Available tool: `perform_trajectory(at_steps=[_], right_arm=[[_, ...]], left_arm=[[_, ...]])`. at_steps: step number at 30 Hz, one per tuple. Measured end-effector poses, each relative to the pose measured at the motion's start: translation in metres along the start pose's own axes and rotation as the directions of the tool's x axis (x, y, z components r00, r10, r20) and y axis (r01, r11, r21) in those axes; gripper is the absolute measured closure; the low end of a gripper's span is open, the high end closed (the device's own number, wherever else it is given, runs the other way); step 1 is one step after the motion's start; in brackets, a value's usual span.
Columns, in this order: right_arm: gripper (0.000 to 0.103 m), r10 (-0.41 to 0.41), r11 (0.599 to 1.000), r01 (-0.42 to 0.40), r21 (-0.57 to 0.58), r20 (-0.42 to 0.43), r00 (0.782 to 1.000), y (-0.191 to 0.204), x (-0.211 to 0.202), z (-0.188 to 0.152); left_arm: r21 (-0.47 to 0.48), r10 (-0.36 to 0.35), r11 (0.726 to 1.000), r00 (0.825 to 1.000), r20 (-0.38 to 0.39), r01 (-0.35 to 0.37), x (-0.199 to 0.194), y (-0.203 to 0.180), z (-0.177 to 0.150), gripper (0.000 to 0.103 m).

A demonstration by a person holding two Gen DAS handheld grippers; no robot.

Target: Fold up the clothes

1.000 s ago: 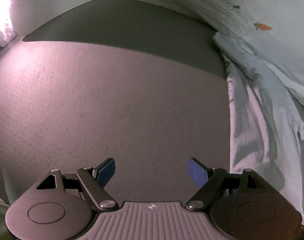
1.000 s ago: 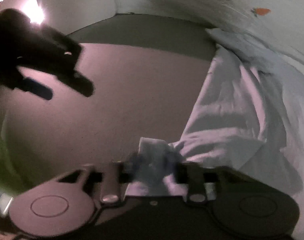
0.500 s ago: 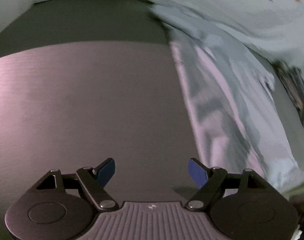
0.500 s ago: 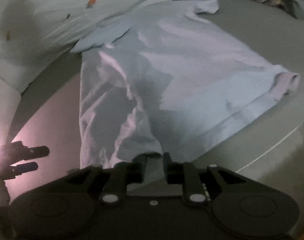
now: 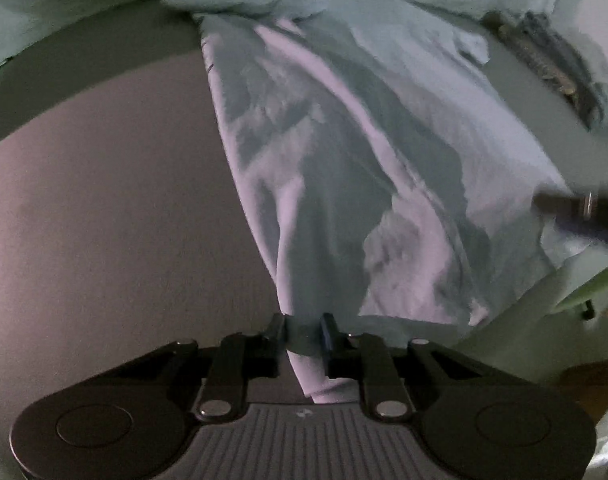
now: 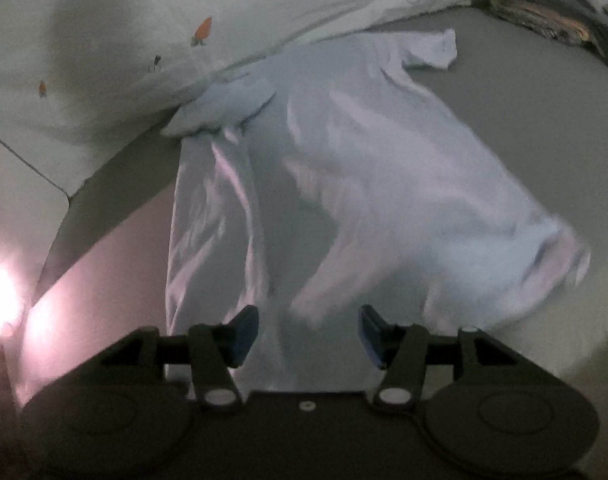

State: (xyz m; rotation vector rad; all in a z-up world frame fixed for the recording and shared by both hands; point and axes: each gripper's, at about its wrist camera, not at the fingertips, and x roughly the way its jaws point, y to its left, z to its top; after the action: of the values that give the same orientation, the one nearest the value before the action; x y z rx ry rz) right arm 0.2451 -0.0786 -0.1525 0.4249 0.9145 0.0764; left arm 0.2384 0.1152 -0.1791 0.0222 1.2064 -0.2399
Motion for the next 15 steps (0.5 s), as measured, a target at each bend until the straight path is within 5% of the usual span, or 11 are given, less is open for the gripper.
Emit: perform_trajectory(at_steps=[6,15], right_arm=[[0.044,0.072,0.992,-0.071,-0.102,0.006,0.997,-0.027,0.024,0.058],[0.024,0.140,0.958,-0.131,-0.254,0.020,0.990,-0.017,0.061,0.112]], left_arm=[[-0.172,0.060,0.983,0.997,-0.049,-0.068,-0.001,-0.002,-0.001,0.076],[-0.306,0.112,0.948,0.992,0.052,-0.091,0.006,0.020,0.059,0.056]])
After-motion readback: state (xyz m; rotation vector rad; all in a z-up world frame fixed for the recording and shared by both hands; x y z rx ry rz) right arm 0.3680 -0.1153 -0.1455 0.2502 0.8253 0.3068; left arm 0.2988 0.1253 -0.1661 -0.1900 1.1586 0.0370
